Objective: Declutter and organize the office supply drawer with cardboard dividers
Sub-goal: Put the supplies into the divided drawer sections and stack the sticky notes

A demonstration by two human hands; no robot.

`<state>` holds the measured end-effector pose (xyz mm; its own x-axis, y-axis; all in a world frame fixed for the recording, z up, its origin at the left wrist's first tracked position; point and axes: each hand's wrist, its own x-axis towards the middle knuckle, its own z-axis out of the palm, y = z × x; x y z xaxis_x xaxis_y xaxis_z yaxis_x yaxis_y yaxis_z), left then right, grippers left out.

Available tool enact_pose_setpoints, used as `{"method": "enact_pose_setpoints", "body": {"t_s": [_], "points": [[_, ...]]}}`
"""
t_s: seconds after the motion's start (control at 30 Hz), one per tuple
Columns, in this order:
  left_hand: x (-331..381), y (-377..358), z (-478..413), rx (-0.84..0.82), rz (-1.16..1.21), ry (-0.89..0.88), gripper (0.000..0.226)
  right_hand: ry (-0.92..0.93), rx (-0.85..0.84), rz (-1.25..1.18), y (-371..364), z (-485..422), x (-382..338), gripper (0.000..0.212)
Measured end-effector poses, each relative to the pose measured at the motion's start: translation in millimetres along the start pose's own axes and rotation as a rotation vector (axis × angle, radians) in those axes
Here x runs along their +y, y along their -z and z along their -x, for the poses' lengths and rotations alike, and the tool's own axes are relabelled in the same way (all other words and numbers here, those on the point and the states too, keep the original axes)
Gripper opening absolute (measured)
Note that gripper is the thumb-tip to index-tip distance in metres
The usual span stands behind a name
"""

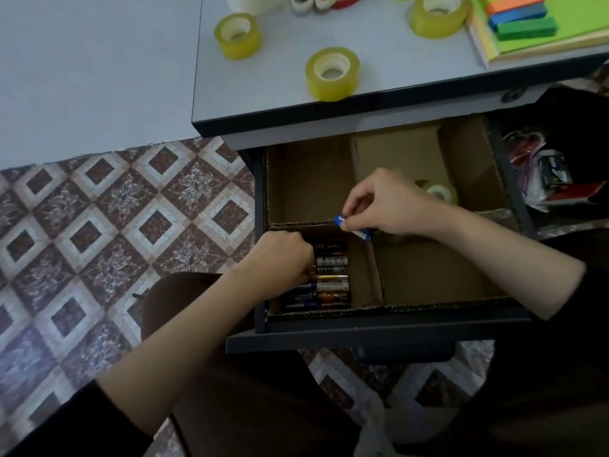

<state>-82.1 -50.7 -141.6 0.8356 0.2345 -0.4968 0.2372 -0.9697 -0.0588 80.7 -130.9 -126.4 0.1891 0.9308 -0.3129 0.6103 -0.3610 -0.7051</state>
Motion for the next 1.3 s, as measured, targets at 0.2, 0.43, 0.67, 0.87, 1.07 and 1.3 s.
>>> {"method": "enact_pose_setpoints", "body": {"t_s": [0.2,0.43,0.67,0.87,1.07,1.3], "points": [[6.3,-10.2,-0.3,0.025,-0.094,0.031,0.02,0.003,-0.006,0.0,-1.1,-1.2,-0.5,0.009],[1.1,-12.9,6.8,0.133,0.069,0.003,0.025,0.011,-0.002,-0.004,-0.6,1.0,-1.8,0.009],[-34.6,-18.0,30.7,0.776,0.644,0.251,0.024,0.048,-0.173,-0.053,-15.8,7.6,-16.6,0.011],[-42.2,-46.5,15.1,0.744,0.697,0.437,0.043,0.084,-0.239,0.218,-62.0,-11.7,-25.7,0.015],[-35.1,-56.2,8.6,0.752,0.697,0.428,0.053,0.081,-0.173,0.325,-84.6,-19.2,-30.4,0.014],[-34.0,-60.4,6.8,0.77,0.72,0.408,0.06,0.013,-0.138,0.272,-88.8,-17.8,-22.3,0.028]]}}
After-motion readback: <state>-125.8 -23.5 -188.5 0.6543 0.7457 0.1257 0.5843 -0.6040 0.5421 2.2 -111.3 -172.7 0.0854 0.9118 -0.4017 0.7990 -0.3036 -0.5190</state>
